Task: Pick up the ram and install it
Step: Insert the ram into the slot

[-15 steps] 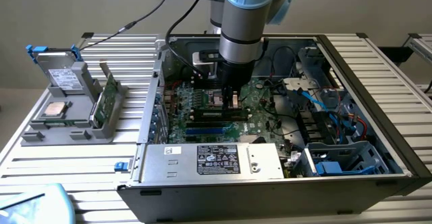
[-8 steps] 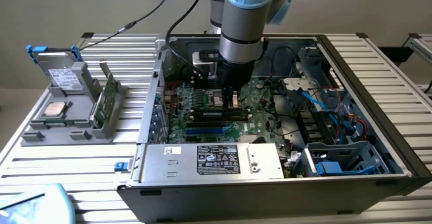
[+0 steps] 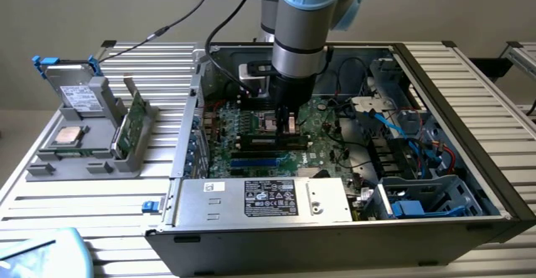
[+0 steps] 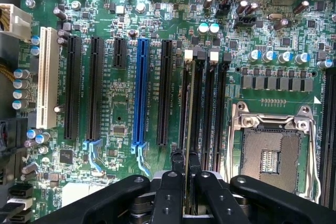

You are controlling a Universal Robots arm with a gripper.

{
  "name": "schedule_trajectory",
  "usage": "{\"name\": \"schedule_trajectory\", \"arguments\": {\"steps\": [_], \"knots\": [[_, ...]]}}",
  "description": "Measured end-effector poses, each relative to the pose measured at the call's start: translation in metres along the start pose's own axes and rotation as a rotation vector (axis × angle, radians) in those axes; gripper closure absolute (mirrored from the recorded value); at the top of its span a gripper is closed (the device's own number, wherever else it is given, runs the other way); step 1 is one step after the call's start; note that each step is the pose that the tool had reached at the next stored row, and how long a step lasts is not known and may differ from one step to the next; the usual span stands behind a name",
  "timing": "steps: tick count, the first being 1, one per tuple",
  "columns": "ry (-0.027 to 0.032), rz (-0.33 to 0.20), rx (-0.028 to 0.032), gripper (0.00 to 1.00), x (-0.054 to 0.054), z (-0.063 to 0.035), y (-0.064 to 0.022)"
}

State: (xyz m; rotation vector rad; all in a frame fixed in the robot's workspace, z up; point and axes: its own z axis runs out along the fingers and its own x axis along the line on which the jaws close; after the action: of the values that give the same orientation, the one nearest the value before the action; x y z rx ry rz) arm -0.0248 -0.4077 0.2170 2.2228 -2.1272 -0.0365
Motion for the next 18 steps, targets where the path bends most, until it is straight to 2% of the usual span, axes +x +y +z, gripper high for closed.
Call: {"name": "schedule_trajectory", "arguments": {"steps": [18], "knots": [[0.0000, 0.000, 0.0000, 0.86, 0.0001, -0.0046, 0.0003]]}}
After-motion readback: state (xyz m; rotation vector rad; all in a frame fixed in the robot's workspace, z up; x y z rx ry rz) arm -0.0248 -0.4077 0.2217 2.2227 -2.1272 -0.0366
